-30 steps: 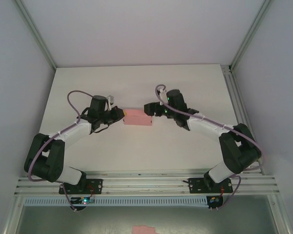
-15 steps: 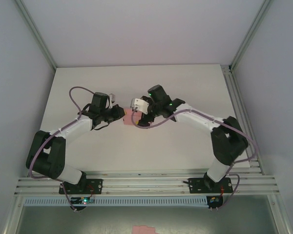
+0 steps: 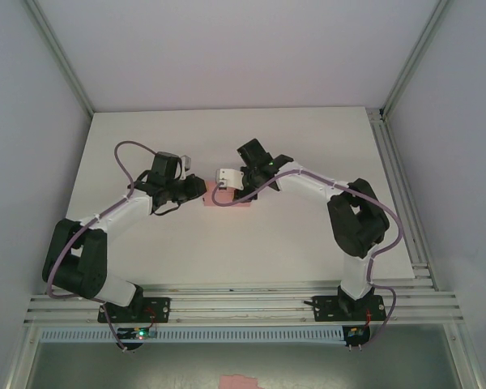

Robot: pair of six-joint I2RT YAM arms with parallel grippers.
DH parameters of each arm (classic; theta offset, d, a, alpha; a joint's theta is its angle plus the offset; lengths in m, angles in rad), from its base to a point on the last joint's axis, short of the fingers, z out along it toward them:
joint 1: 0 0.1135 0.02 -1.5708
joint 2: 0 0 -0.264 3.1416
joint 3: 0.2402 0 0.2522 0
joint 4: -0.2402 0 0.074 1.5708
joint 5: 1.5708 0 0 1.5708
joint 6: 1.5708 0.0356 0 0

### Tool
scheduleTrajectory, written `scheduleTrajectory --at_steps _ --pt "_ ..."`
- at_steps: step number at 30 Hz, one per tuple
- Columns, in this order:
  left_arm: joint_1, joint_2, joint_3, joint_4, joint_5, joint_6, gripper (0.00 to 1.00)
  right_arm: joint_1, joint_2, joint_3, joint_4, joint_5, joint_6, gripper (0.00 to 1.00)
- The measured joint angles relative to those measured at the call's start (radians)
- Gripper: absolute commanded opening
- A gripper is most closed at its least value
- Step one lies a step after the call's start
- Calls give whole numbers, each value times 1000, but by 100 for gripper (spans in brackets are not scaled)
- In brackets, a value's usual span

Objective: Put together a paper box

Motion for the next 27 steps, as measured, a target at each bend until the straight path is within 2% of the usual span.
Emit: scheduleTrajectory --at_steps 1,3,5,8,9,12,14,16,17,18,22,27 --pt "0 -6 8 -24 -8 10 69 2 0 0 -5 5 0 42" --pt "1 -31 19 -78 -34 18 100 4 -5 -4 5 28 2 41" --pt "1 -85 29 -132 -73 23 100 10 -35 -52 66 92 -1 40" --pt "1 -225 35 -195 -163 25 100 38 -120 -207 233 244 -53 43" --pt "1 -277 37 -213 -203 25 100 50 -142 -258 294 287 -74 47" --pt "1 -428 27 -259 -327 19 100 89 -182 -397 468 381 -127 60" --pt "1 -519 -6 -271 -389 12 100 109 -185 -458 519 409 -153 68" --pt "1 -579 -45 -294 -426 7 100 123 -185 -486 515 425 -159 83" --pt "1 -595 -61 -309 -442 5 100 130 -185 -488 503 430 -158 94" --pt "1 -603 -71 -325 -455 5 100 134 -191 -488 491 433 -148 98" --pt "1 -585 -80 -375 -513 5 100 146 -294 -500 418 428 -107 98" --pt "3 -549 -93 -351 -641 33 100 98 -565 -561 380 334 38 98"
